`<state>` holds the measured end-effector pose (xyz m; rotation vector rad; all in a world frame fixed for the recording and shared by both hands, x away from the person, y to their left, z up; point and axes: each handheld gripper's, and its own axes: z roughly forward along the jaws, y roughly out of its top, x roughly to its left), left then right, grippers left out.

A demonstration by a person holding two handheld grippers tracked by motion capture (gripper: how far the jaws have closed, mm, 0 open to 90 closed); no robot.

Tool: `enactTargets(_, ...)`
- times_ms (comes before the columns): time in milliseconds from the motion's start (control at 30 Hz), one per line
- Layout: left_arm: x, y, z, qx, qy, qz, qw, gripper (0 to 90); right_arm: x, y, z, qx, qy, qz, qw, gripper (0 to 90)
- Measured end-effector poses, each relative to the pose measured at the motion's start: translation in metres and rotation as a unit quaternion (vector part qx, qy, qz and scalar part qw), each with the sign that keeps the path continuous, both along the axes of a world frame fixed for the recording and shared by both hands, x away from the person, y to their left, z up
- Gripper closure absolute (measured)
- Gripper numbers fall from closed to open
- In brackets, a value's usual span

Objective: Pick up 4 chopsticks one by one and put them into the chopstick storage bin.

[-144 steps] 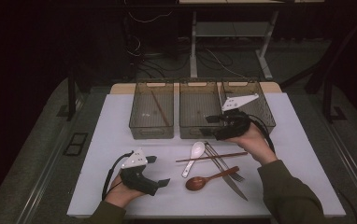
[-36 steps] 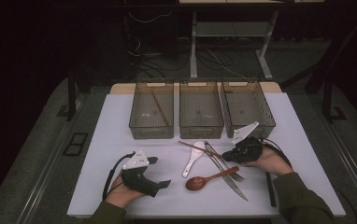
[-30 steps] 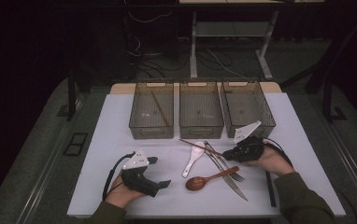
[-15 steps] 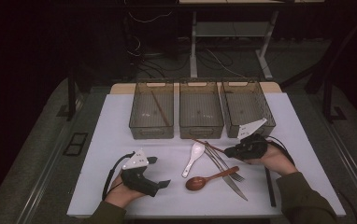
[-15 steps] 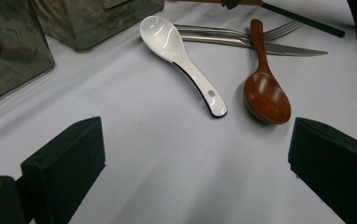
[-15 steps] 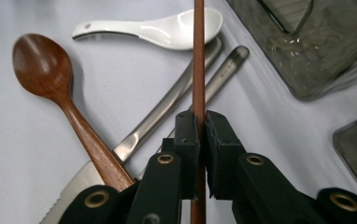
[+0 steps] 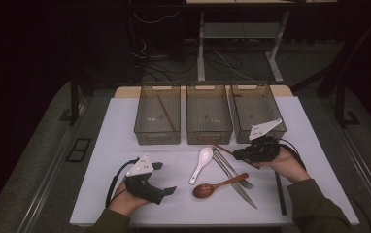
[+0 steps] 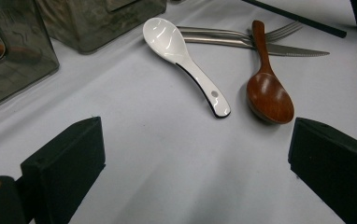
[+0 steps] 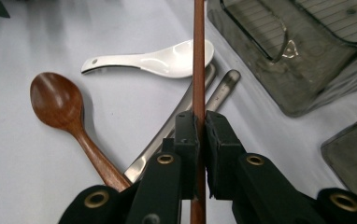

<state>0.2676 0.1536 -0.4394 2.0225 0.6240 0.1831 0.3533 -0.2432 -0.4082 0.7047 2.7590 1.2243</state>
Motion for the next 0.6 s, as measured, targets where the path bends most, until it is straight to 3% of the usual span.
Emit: enactTargets(600,0.0,0.001,0.0,-0.005,0.004,-0.002,1.0,2.9,0.001,0.015,0.014,0.024,0.007,-0.037,0.999,83.2)
